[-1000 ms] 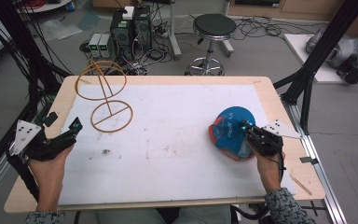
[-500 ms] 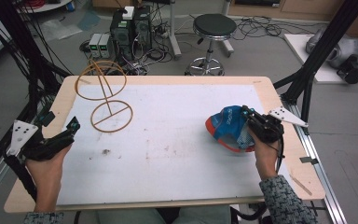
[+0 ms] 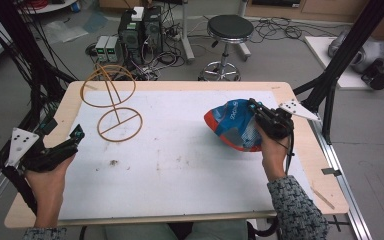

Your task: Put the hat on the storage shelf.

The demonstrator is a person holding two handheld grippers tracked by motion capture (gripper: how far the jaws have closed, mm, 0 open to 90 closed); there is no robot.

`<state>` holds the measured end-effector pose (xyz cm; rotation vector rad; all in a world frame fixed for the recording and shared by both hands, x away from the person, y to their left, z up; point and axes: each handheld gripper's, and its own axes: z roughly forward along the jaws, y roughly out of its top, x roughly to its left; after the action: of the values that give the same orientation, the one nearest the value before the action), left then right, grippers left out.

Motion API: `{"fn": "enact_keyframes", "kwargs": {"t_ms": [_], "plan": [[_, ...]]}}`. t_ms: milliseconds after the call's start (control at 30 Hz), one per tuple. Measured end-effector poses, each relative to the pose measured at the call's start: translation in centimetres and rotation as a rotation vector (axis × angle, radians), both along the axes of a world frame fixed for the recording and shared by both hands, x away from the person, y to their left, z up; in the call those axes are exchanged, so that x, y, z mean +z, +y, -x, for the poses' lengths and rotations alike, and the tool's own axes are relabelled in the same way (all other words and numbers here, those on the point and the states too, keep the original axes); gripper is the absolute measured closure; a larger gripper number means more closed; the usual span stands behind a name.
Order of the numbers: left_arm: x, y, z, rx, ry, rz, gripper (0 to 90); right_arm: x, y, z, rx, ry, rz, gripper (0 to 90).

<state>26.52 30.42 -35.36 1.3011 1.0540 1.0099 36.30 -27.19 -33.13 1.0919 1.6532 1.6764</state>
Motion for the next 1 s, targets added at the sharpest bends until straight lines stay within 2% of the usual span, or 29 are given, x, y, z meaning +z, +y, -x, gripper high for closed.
{"fn": "enact_keyframes", "kwargs": {"t_ms": [333, 500, 833, 967, 1000], "plan": [[0.2, 0.4, 0.1, 0.007, -0.004, -0.002, 19.8, 2.9, 3.4, -2.3, 0.030, -0.045, -0.045, 90.0], [0.2, 0.5, 0.2, 0.007, -0.007, 0.003, 19.8, 3.6, 4.6, -3.2, 0.039, -0.059, -0.043, 90.0], [0.5, 0.9, 0.3, 0.010, -0.014, 0.006, 19.8, 6.5, 7.5, -5.4, 0.062, -0.102, -0.012, 90.0], [0.5, 0.9, 0.3, 0.007, -0.013, 0.008, 19.8, 7.4, 8.4, -6.0, 0.071, -0.116, -0.015, 90.0], [0.5, 0.9, 0.2, 0.006, -0.013, 0.008, 19.8, 8.0, 9.3, -6.4, 0.082, -0.120, -0.019, 90.0]]}}
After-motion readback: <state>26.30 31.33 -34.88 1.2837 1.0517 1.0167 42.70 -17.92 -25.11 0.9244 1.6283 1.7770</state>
